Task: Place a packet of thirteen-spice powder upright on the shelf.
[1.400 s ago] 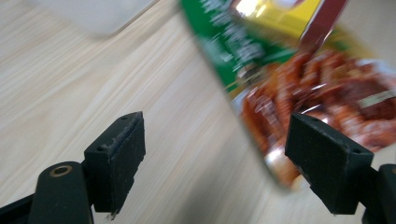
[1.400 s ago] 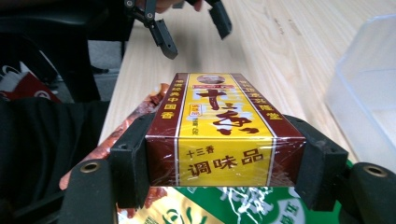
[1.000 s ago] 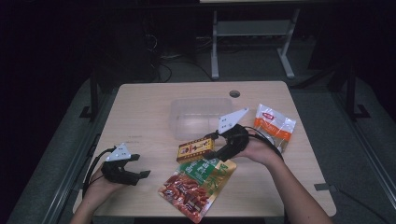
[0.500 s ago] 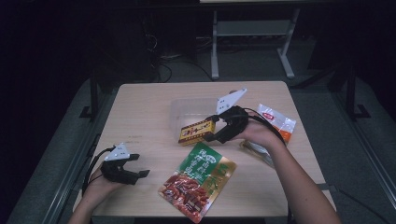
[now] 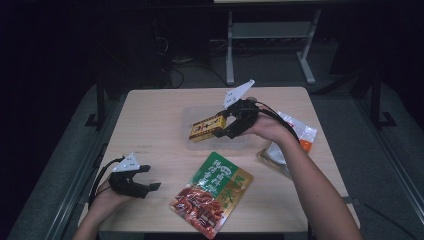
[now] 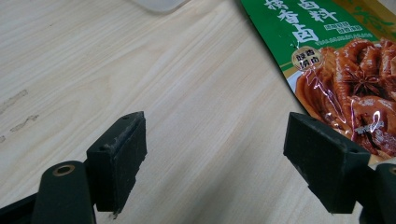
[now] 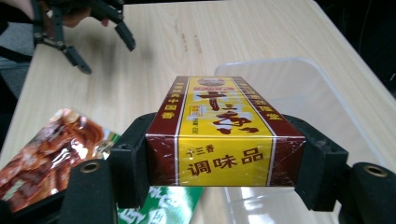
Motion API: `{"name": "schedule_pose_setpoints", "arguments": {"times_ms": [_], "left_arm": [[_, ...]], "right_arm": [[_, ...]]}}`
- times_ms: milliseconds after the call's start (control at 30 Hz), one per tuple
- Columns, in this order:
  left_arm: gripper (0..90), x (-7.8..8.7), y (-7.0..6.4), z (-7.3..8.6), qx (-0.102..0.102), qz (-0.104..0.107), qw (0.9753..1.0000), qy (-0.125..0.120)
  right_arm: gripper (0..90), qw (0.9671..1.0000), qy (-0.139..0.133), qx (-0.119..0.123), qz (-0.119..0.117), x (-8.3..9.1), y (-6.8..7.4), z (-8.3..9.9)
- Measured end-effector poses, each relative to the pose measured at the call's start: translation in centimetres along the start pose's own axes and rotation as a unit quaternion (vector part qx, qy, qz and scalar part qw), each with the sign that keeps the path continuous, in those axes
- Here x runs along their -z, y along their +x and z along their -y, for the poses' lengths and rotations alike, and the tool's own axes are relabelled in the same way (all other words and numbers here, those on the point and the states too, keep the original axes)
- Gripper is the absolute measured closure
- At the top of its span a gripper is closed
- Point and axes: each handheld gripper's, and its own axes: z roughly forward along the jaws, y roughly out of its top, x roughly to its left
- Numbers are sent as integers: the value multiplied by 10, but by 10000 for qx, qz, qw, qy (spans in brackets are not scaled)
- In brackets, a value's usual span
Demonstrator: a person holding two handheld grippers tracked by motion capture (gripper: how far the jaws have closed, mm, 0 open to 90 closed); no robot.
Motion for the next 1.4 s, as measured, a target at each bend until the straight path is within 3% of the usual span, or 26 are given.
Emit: {"name": "schedule_pose_setpoints", "arguments": {"times_ms": [433,733,1067,1400], "left_arm": [[212,-1,0,-1,-17,53,10000,34],[212,-2,0,-1,-22,72,10000,53],[212,-4,1,-1,3,94,9999,74],[212,-5,0,-1,57,140,9998,102]], "right_arm": [[318,9996,272,-1,108,-22,-21,-23],[317,9992,314,-142,189,-41,-37,-20],[317,9989,375,-100,255,-53,-43,-17],[316,9976,639,-18,256,-64,-47,-28]]}}
